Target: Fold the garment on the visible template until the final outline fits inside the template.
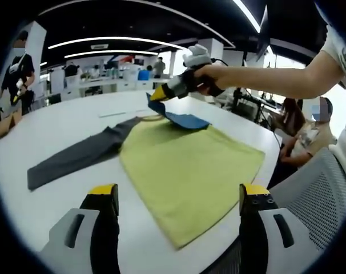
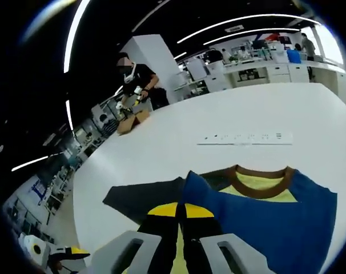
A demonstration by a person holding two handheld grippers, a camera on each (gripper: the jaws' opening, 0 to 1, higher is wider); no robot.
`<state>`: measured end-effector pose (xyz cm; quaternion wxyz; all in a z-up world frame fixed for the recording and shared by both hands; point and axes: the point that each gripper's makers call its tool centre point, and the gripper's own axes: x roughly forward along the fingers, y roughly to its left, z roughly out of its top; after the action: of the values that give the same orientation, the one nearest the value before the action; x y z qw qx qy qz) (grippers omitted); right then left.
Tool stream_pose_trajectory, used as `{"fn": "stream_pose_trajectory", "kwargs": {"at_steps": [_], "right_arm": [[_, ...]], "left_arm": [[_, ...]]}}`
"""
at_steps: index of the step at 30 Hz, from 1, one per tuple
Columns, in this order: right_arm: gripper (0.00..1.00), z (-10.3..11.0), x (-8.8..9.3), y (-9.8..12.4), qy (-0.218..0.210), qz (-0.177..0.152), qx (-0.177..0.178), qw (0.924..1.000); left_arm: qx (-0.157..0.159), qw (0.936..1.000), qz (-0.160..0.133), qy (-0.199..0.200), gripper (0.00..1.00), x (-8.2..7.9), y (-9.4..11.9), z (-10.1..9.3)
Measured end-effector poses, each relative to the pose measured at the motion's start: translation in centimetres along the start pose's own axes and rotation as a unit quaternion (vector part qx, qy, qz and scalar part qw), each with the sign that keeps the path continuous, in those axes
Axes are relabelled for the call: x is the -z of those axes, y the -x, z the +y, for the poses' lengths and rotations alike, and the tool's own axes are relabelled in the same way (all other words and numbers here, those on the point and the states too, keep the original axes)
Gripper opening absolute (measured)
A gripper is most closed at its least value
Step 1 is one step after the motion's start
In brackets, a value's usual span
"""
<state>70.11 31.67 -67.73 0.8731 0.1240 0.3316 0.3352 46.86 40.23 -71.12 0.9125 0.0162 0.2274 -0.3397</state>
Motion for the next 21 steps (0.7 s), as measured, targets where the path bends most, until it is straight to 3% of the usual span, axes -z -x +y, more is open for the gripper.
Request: {"fn": "stream_pose_trajectory", "kwargs": {"at_steps": [21], "right_arm": [[0.0, 1.7, 0.7, -2.2, 0.005, 0.006, -0.023, 0.9997]], "left_arm": [[0.001, 1.0, 0.002, 0.001, 0.84, 0.2, -0.2, 0.1]]}}
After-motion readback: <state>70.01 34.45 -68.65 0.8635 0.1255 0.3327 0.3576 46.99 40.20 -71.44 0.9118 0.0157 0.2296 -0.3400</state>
